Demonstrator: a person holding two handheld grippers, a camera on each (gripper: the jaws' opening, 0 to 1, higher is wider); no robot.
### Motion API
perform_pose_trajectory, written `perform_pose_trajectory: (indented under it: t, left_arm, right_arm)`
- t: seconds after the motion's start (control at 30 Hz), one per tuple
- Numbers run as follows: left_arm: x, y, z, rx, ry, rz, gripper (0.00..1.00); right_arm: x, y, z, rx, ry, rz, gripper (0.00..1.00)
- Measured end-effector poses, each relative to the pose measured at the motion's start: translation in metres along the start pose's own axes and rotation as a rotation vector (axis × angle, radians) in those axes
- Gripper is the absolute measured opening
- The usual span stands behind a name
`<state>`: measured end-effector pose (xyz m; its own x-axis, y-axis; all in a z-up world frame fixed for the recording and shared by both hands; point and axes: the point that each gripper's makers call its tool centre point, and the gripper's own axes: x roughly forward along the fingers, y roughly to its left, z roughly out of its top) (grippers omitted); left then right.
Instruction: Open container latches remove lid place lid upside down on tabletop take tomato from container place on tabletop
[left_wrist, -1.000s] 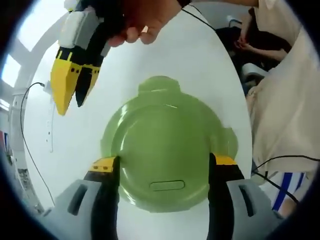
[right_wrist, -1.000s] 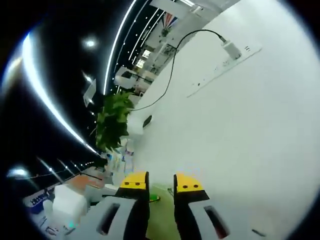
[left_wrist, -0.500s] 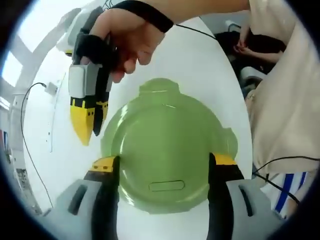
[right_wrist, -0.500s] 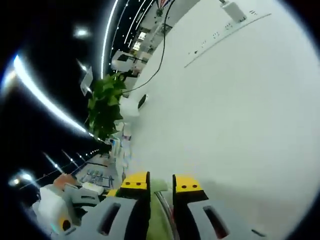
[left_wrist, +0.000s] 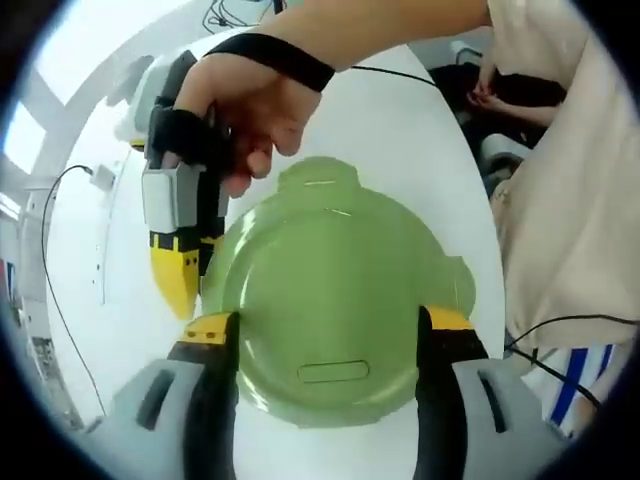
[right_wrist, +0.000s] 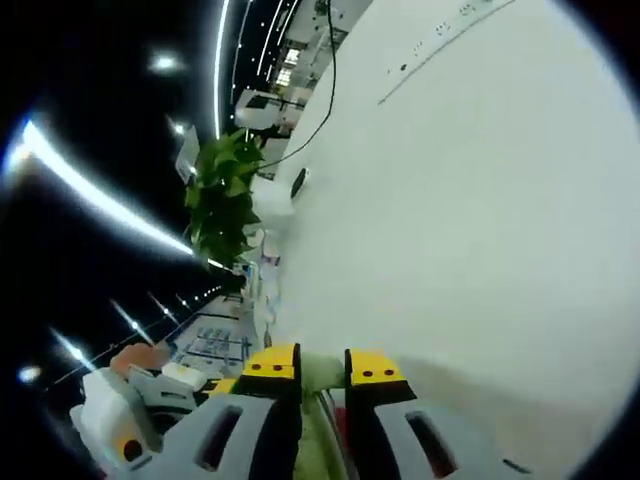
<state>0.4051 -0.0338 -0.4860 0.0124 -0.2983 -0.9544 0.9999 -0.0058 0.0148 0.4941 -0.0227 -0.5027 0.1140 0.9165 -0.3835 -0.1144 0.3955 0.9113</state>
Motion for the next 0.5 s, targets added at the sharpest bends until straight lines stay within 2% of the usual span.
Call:
perform_pose_trajectory:
  t: [0.13, 0.5]
  left_arm:
    - [0.0, 0.0, 0.0, 0.002, 0.001, 0.0, 0.63]
    - [0.0, -0.001, 0.001, 0.003, 0.003, 0.0, 0.63]
  right_arm:
    - [0.002, 0.001, -0.007, -0.002, 0.018, 0.023, 0.12]
    - [0.011, 0.004, -0.009, 0.073, 0.041, 0.156, 0.13]
